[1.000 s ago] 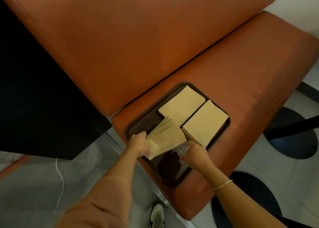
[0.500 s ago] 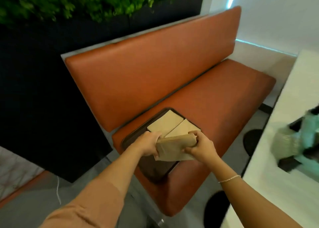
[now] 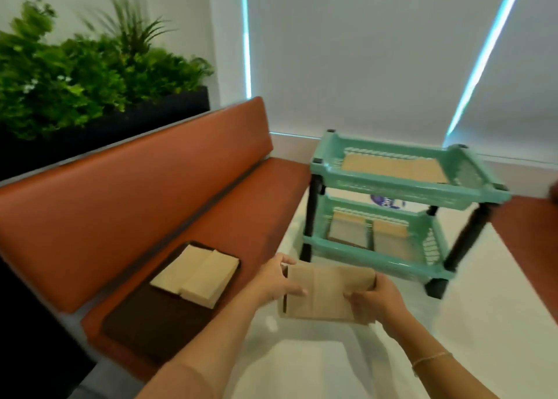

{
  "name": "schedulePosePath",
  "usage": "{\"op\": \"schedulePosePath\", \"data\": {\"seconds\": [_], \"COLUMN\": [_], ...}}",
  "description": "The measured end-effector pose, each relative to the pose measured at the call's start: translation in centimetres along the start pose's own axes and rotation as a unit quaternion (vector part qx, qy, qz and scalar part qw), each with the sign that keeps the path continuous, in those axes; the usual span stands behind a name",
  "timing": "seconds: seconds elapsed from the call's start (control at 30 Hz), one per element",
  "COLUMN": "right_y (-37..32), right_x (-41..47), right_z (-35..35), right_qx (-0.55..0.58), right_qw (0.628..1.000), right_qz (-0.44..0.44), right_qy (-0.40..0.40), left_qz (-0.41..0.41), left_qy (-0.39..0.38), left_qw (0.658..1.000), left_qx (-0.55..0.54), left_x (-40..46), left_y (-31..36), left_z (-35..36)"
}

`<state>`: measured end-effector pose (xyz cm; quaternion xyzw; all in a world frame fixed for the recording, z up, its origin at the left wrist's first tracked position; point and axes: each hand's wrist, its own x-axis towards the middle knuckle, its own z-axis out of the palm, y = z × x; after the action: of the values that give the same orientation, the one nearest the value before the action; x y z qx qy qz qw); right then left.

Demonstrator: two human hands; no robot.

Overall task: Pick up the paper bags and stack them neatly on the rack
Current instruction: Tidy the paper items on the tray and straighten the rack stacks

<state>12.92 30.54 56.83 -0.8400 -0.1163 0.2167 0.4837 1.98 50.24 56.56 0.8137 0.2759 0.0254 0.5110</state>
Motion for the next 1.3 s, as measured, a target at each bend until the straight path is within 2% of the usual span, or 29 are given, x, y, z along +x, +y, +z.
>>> {"op": "schedulePosePath", "data": {"seconds": [0.1,0.33,0.57,0.67,0.93,1.3], "right_y": [3.0,5.9,5.6,5.3,5.1,5.4], "right_x": [-0.5,-1.0,0.4,1.2,3.2,4.4], "right_z": [-2.9,-5.5,-4.3,-3.7,-3.0,-2.6], "right_qx": [-0.009,-0.058,-0.081,-0.080,-0.059,-0.035], "right_qw": [0.998,0.990,0.990,0.990,0.988,0.985], "right_qz": [0.042,0.086,0.081,0.085,0.107,0.104], "right_qy": [0.039,0.093,0.087,0.083,0.093,0.132], "left_qz": [-0.026,-0.002,0.019,0.012,0.077,0.120], "left_qy": [-0.019,-0.008,0.021,0.034,0.077,0.100], "left_qw": [0.999,0.997,0.984,0.985,0.972,0.974], "left_qx": [-0.022,0.075,0.176,0.169,0.207,0.161], "left_x": [0.4,1.1,3.2,4.0,5.1,5.5], "left_y": [1.7,4.0,3.7,2.9,3.4,3.4], "left_z": [4.9,10.7,10.9,11.1,11.2,11.3]}}
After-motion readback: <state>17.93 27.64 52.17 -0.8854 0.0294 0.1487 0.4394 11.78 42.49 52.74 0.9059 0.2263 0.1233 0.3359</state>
